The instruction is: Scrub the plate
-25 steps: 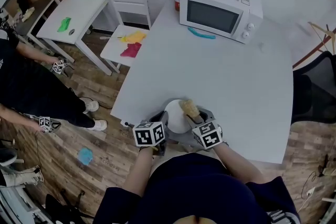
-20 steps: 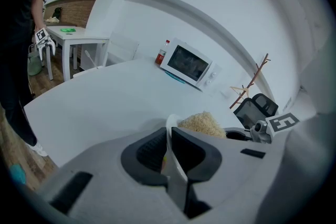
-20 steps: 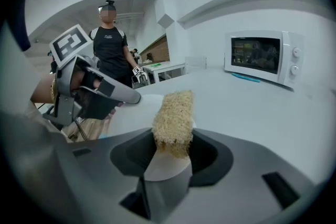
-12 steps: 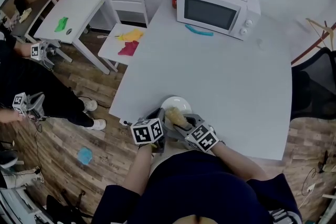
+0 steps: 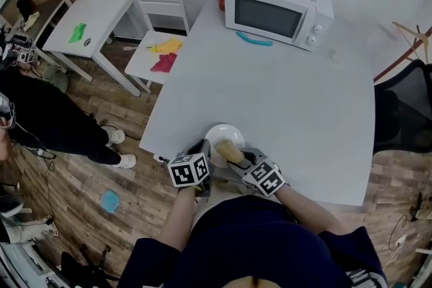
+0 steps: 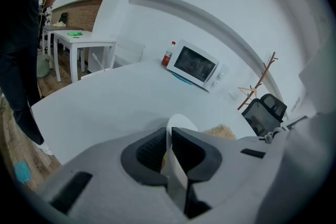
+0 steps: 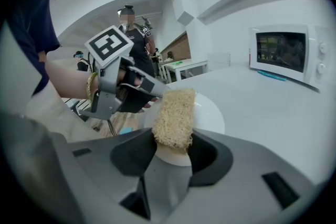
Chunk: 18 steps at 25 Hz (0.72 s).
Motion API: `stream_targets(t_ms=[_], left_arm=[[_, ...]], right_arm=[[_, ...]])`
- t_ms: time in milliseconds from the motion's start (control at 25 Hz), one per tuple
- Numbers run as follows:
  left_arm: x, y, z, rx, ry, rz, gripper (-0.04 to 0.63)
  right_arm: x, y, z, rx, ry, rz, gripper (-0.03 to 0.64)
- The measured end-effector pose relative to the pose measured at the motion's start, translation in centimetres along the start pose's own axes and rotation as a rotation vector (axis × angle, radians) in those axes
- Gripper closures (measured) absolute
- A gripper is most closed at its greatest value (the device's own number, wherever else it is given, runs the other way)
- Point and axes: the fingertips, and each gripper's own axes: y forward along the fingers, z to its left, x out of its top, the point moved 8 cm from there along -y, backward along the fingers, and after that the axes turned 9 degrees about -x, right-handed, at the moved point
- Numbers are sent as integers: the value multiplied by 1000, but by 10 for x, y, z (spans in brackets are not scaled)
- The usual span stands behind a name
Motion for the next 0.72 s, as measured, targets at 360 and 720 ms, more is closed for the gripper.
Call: stream_targets(t_ms=[360, 720], left_arm=[[1, 0, -6, 8, 31, 6, 554], [-4, -1, 1, 42, 17, 10, 552]], right_arm=[[17, 6, -47, -144, 9, 2, 442], [3, 17, -33, -104, -32, 61, 442]])
